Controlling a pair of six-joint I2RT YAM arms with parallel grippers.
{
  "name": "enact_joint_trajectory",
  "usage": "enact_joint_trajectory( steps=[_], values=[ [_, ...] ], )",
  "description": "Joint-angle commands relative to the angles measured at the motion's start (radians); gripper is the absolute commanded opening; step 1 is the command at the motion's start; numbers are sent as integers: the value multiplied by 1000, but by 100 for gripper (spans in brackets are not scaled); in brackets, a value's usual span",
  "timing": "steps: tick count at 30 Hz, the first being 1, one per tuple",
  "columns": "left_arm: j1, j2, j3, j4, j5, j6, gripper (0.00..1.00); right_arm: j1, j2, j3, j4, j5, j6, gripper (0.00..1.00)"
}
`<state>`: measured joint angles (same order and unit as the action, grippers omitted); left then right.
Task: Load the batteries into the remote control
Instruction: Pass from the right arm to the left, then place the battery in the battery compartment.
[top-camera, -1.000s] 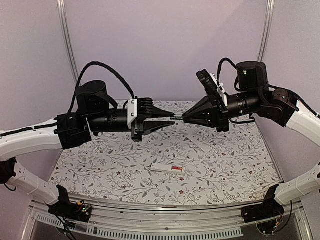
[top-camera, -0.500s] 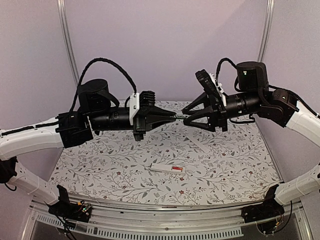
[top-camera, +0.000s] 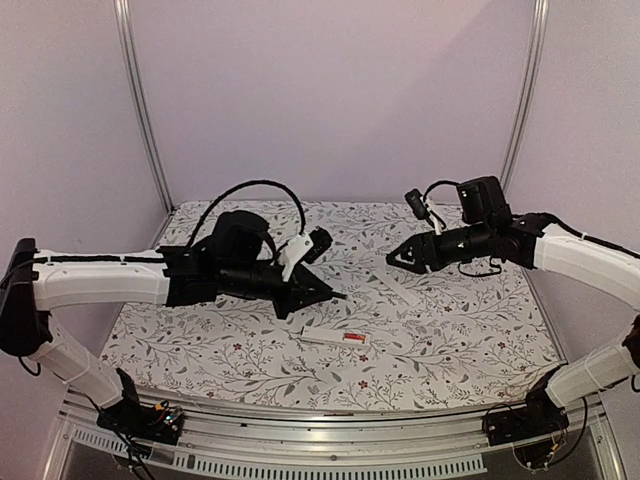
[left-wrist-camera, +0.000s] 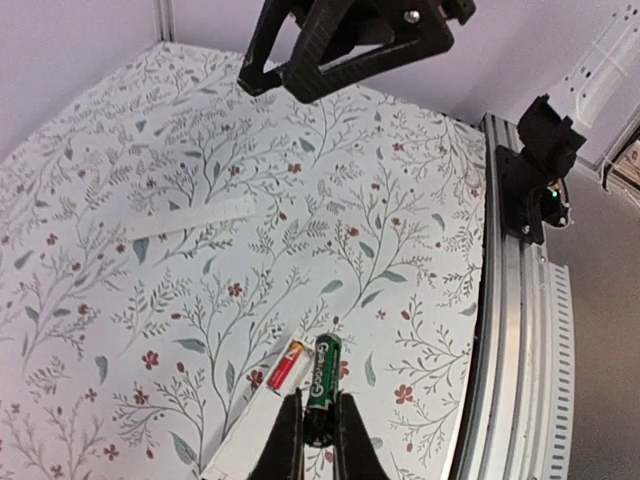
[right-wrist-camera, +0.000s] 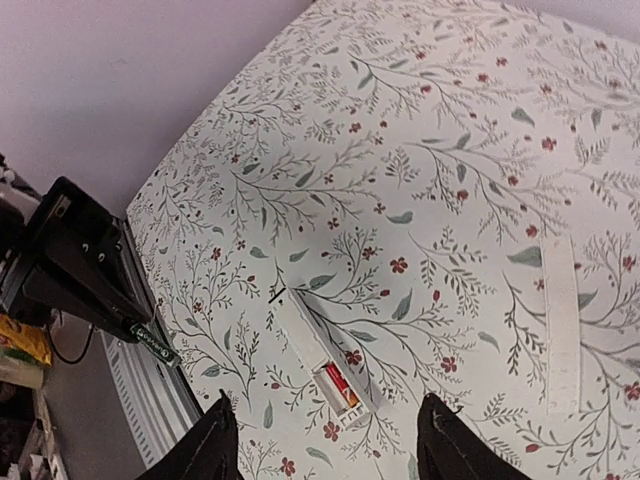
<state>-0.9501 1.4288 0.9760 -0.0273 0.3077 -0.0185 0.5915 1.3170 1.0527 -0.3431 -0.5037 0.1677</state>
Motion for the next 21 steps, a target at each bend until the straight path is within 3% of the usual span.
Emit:
enact_joint_trajectory(
  steps=[1, 10, 15, 21],
  values=[
    [18, 133, -19, -6, 82, -123, 0, -21, 116, -116, 60, -19, 205, 56],
    [88, 389, 115, -57, 268, -187, 0, -19, 253, -253, 231, -78, 298, 45],
    [96, 439, 153, -73, 290, -180, 0, -9, 326, -265, 281, -107, 303, 44],
    [102, 487, 193, -113, 312, -176, 0, 14, 405, -265, 328, -174, 326, 32]
  ],
)
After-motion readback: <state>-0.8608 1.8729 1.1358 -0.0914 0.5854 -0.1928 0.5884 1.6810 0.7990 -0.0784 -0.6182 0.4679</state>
